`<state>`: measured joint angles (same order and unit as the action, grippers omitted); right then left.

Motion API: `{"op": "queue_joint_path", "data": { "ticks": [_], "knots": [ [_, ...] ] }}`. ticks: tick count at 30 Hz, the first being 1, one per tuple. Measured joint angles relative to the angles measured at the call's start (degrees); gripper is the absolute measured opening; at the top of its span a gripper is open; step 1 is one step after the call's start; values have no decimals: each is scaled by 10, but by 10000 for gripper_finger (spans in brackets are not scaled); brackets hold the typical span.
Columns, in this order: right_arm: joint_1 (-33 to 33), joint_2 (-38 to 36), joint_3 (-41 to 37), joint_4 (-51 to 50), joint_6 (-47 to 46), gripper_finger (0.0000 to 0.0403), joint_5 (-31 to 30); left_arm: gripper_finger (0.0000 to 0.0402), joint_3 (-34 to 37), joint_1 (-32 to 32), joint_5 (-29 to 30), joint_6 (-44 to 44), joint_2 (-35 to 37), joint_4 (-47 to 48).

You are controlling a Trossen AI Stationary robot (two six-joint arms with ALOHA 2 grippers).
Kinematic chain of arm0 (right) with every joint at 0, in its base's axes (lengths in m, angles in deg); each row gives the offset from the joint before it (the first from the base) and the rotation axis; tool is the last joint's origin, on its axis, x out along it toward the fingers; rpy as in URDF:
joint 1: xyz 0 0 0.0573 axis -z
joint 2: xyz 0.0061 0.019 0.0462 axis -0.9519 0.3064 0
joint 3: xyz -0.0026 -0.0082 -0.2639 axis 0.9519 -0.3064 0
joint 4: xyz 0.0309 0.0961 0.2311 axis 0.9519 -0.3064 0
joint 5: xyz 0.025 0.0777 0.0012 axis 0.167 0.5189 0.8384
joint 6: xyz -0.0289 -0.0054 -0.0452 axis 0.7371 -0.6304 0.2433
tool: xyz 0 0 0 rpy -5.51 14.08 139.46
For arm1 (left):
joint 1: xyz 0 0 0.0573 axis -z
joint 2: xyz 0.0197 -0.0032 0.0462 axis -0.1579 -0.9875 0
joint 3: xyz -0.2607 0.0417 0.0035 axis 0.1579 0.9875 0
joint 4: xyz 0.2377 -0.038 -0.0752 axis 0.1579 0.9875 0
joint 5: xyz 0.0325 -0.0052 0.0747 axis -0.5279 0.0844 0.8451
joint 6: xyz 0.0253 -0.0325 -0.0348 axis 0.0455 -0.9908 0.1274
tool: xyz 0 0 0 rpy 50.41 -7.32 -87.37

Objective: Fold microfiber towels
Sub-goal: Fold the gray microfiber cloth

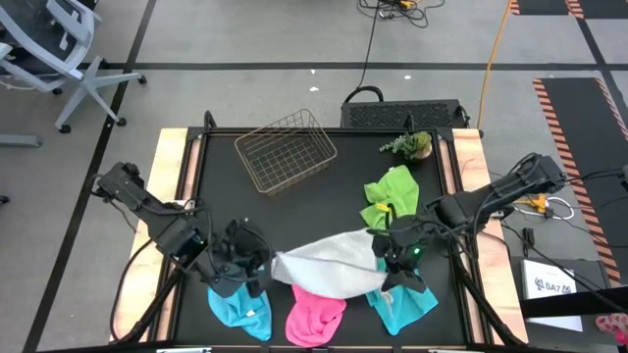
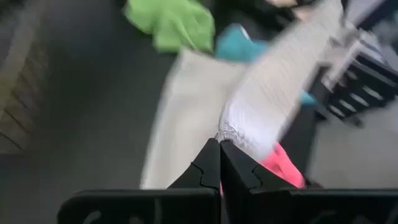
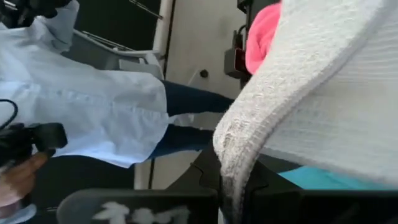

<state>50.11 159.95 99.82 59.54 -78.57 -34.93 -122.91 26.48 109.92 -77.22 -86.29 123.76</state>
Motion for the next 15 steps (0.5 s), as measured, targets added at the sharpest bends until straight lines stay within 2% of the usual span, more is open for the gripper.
{"op": "queue_joint_path", "data": {
  "ticks": [3,6,10,15],
  "knots": [
    [23,-15,0,-15,34,0,-3,0,0,-13,50,36,5,11],
    [63,-42,0,-50,86,0,-26,0,0,-46,71,77,10,27],
    [145,-86,0,-76,150,0,-78,0,-1,-99,99,140,16,41],
    [245,-133,5,-76,217,0,-89,0,-38,-162,143,252,20,43]
  ]
}}
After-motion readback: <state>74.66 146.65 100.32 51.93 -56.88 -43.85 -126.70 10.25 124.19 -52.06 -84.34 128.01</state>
